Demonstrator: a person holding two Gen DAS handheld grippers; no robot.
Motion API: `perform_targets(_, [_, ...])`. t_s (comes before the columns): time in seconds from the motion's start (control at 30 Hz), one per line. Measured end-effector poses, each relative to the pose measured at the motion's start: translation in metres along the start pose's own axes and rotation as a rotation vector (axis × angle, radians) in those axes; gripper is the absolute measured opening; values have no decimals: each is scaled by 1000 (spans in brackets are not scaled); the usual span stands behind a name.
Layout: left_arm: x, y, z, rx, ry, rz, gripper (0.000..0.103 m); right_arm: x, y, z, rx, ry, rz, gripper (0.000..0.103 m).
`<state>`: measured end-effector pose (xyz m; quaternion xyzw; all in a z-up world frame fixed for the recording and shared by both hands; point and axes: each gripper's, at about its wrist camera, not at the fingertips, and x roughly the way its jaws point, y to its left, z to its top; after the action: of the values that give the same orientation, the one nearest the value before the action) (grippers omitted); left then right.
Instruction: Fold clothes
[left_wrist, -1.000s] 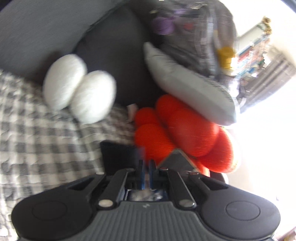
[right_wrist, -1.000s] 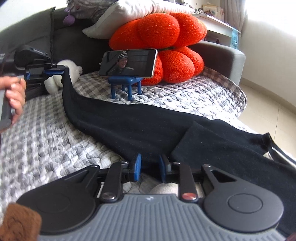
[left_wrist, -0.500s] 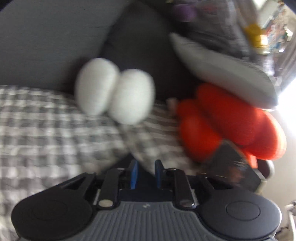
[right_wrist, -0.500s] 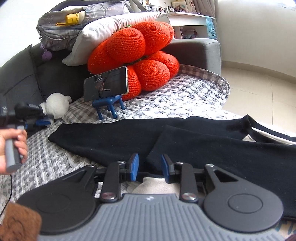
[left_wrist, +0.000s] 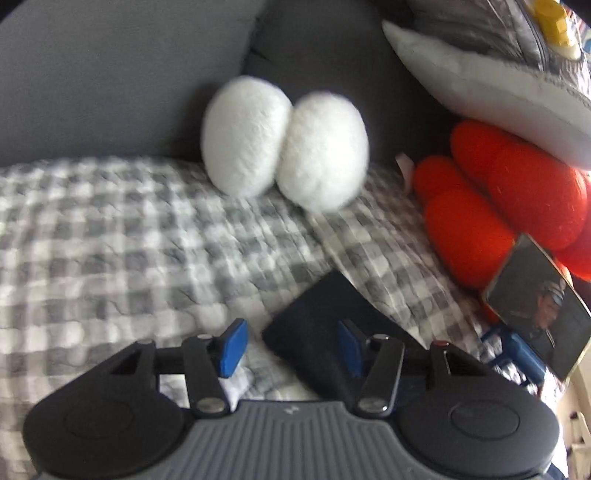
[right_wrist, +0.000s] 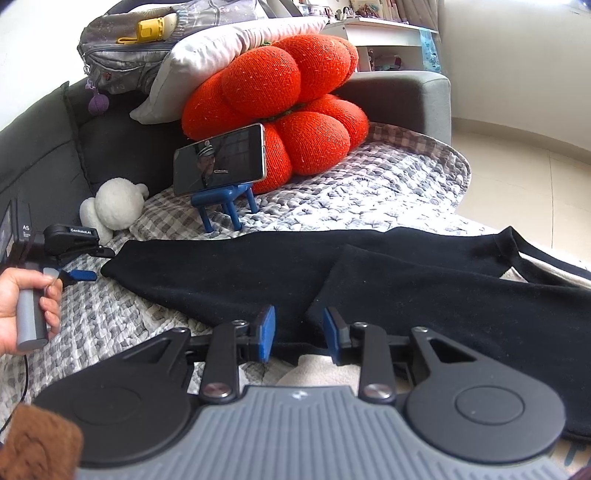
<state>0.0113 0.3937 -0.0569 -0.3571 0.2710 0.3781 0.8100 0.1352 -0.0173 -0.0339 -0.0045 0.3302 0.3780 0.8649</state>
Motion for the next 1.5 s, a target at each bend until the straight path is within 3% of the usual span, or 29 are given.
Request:
perform_targets(0.03, [3, -2, -2, 18, -3, -7, 55, 1, 1, 0, -1, 2, 1, 33])
perform_targets(0.1, [4, -4, -4, 34, -19, -6, 33, 1, 3, -1, -9, 6, 0, 33])
perform_targets(0.13, [5, -2, -4, 10, -14, -6, 15, 0, 4, -1, -14, 5, -1, 33])
perform_targets(0.23, [2, 4, 0, -49, -16, -42, 10, -3, 4, -1, -19, -1, -1, 33])
perform_targets(0.37, [-22, -10, 5, -65, -101, -132, 10, -3, 0, 0, 3, -9, -12, 33])
perform_targets(0.53, [-62, -43, -3, -40, -162, -359, 10, -7, -5, 2, 31, -22, -13, 33])
perform_targets(0.7, [-104, -123, -61, 183, -130, -583, 10, -17, -30, 6, 195, -57, 17, 33])
perform_targets(0.77, [-110, -151, -92, 278, -74, -623, 11, -22, -43, 6, 277, -66, 20, 33])
perform_targets(0.9, [-98, -186, -143, 420, 93, -648, 13, -27, -69, -1, 441, -56, 26, 34])
perform_targets(1.0, [-82, -184, -151, 371, 239, -694, 26, -29, -82, -6, 521, -50, 17, 34])
perform_targets(1.2, [-84, -162, -119, 246, 188, -766, 46, -26, -89, -8, 614, -50, 64, 34])
perform_targets(1.3, [-75, -156, -115, 236, 197, -715, 48, -20, -83, -7, 612, -31, 95, 35])
perform_targets(1.5, [-60, -162, -136, 284, 325, -616, 47, -14, -68, -8, 608, 67, 93, 39])
